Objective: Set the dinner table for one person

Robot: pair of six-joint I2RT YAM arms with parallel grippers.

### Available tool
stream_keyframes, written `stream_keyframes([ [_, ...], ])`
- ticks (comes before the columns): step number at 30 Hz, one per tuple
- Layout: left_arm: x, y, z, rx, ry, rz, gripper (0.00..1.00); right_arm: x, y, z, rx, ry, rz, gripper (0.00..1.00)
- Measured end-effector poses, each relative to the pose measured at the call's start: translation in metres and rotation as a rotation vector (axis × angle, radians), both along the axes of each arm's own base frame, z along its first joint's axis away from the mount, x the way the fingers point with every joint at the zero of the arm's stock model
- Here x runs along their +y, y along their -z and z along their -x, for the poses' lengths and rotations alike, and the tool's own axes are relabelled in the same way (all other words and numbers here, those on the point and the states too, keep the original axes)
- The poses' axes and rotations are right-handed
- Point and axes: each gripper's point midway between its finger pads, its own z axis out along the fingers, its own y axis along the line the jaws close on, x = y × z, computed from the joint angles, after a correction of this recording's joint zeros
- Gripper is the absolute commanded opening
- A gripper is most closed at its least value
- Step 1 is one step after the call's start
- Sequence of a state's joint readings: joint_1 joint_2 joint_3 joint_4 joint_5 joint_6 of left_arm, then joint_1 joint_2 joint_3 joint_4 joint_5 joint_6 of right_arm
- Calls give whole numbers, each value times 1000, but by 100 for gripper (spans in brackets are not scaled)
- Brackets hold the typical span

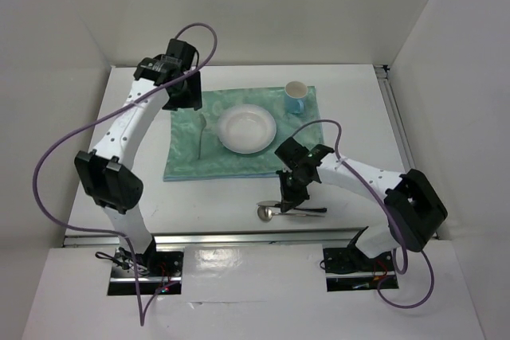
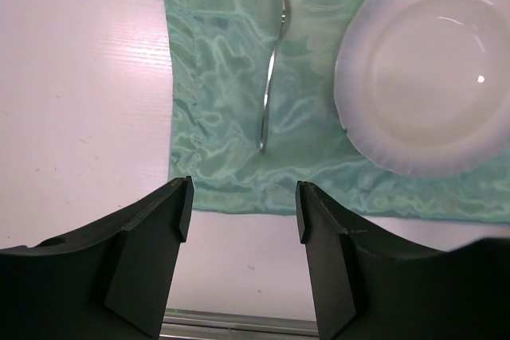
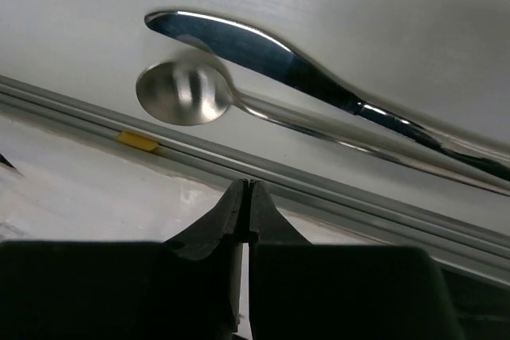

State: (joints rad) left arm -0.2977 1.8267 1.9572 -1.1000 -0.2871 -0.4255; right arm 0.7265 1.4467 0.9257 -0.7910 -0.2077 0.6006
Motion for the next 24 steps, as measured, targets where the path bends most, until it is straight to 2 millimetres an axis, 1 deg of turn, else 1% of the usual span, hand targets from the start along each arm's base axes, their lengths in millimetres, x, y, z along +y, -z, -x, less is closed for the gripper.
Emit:
stream_keyframes([
  [2, -2, -13, 10, -26, 13, 30, 71, 0, 8, 10, 39, 19, 0, 2],
  [3, -2, -17, 13, -32, 16, 39, 71, 0, 11, 15, 52, 26, 0, 2],
  [5, -3, -20, 19, -35, 21, 53, 71, 0, 16, 22, 78, 42, 1, 2],
  [7, -2, -17, 23, -24, 22, 54, 71, 0, 19, 24, 87, 54, 3, 2],
  [10, -2, -7, 27, 5, 11, 55, 71, 3, 25, 20, 85, 72, 7, 3],
  [12, -2, -2, 30, 25, 10, 57, 71, 2, 33, 17, 86, 80, 27, 3],
  [17, -4, 0, 31, 32, 15, 67, 71, -1, 55, 13, 109, 79, 88, 3],
  [19, -5, 0, 31, 34, 16, 68, 71, 2, 56, 11, 121, 75, 95, 3],
  [24, -5, 0, 31, 34, 16, 68, 71, 13, 55, -11, 64, 58, 98, 3],
])
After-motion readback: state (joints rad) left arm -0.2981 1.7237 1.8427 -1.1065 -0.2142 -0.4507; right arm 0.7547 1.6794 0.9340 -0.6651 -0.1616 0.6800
